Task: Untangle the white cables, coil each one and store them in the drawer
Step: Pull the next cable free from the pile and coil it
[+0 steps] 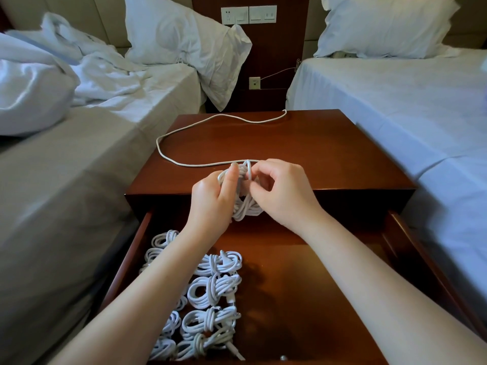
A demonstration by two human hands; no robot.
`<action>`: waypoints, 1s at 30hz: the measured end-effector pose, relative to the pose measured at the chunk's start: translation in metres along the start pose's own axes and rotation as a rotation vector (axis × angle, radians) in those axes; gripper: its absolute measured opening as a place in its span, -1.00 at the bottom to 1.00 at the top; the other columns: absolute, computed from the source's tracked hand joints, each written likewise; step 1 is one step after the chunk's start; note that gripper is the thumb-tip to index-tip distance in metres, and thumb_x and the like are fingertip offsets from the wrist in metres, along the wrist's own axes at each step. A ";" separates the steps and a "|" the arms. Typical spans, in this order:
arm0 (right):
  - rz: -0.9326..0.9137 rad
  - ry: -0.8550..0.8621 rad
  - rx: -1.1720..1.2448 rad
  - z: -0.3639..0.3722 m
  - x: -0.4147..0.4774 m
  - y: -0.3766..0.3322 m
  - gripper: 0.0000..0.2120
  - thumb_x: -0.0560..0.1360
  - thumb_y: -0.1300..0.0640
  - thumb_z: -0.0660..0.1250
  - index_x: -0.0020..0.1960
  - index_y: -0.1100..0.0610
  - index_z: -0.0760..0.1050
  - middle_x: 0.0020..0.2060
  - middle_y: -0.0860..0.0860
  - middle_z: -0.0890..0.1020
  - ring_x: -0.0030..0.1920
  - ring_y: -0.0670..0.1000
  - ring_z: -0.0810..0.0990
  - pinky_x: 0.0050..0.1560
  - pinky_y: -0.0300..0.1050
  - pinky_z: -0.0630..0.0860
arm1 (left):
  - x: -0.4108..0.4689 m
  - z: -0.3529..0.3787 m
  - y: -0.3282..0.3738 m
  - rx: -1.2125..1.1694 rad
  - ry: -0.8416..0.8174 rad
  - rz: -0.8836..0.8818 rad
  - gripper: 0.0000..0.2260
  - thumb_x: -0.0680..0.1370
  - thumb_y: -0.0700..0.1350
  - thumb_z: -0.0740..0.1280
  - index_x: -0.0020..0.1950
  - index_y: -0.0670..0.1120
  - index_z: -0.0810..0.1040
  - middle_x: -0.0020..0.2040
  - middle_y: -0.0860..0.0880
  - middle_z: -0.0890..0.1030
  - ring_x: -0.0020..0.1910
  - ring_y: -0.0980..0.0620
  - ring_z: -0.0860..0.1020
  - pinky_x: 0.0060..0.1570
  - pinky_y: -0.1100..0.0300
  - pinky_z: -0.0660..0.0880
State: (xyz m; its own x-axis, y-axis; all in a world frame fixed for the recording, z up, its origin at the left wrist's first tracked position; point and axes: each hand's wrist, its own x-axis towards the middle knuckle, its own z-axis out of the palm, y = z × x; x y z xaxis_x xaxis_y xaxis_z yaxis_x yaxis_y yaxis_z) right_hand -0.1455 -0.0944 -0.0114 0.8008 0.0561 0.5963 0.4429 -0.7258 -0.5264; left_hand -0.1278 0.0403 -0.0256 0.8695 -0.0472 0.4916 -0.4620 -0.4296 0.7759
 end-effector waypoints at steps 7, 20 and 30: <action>0.039 0.099 0.095 -0.002 -0.002 -0.003 -0.75 0.45 0.19 0.45 -0.04 0.05 0.37 -0.35 -0.14 0.53 -0.38 -0.16 0.55 -0.37 -0.39 0.45 | 0.003 -0.002 -0.005 -0.022 0.001 0.033 -0.58 0.66 -0.05 0.13 -0.29 -0.27 0.47 -0.42 -0.05 0.48 -0.40 0.14 0.40 -0.39 0.33 0.30; 0.241 -0.009 0.279 0.000 0.001 -0.003 -0.71 0.44 0.25 0.42 0.08 0.04 0.43 -0.37 -0.08 0.45 -0.39 -0.16 0.46 -0.34 -0.39 0.45 | -0.003 0.003 -0.002 -0.002 -0.021 0.093 -0.70 0.63 -0.01 0.16 -0.31 0.07 0.43 -0.42 0.10 0.48 -0.40 0.20 0.46 -0.39 0.40 0.31; 0.209 -0.043 0.370 -0.005 0.002 -0.001 -0.76 0.56 0.05 0.31 0.22 -0.03 0.54 -0.24 0.07 0.58 -0.15 0.04 0.57 -0.07 -0.08 0.59 | 0.003 -0.005 -0.002 -0.090 0.022 0.037 -0.46 0.56 0.12 0.08 -0.21 -0.34 0.52 -0.34 -0.29 0.54 -0.33 -0.16 0.48 -0.30 0.05 0.37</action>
State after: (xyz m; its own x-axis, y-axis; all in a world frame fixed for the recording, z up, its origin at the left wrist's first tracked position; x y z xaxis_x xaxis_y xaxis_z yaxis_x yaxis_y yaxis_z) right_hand -0.1460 -0.0974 -0.0064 0.9015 -0.0318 0.4316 0.3775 -0.4300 -0.8201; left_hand -0.1255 0.0456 -0.0237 0.8478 -0.0413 0.5287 -0.5087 -0.3454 0.7886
